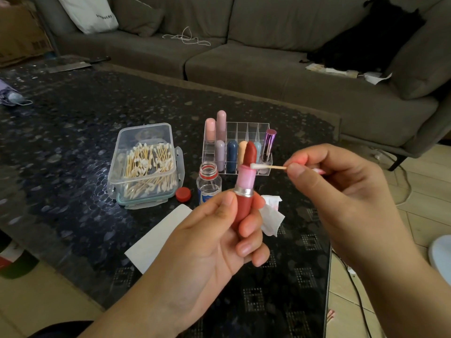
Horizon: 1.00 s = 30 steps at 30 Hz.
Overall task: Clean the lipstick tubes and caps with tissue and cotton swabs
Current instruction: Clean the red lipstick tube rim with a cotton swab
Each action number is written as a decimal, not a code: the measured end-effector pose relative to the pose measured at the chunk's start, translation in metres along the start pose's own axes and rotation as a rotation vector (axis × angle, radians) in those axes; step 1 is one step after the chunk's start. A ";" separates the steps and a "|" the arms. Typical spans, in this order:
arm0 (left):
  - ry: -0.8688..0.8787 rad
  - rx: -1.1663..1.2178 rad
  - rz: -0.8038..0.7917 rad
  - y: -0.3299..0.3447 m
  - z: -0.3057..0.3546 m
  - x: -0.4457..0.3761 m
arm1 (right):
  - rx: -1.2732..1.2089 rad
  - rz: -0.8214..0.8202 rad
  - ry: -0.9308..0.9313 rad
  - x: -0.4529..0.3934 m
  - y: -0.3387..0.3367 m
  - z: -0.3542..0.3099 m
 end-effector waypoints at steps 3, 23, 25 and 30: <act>-0.014 0.006 0.000 0.001 -0.001 0.001 | 0.005 -0.010 -0.003 0.000 0.002 -0.001; 0.028 -0.014 0.001 0.001 0.002 0.001 | 0.009 0.000 -0.004 -0.001 -0.001 0.000; 0.026 -0.008 -0.009 0.002 0.002 0.001 | 0.009 0.011 0.010 -0.001 -0.003 0.002; 0.005 0.003 -0.026 0.003 0.000 0.000 | -0.010 -0.001 0.005 0.000 -0.001 0.000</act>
Point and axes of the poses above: each hand's wrist, its own x-axis away from the middle knuckle, its own y-axis out of the palm, z = x × y, the point moved 9 cm from there along -x, towards the middle knuckle, and after that the axes turned 3 degrees about z, right-handed, at the moved point
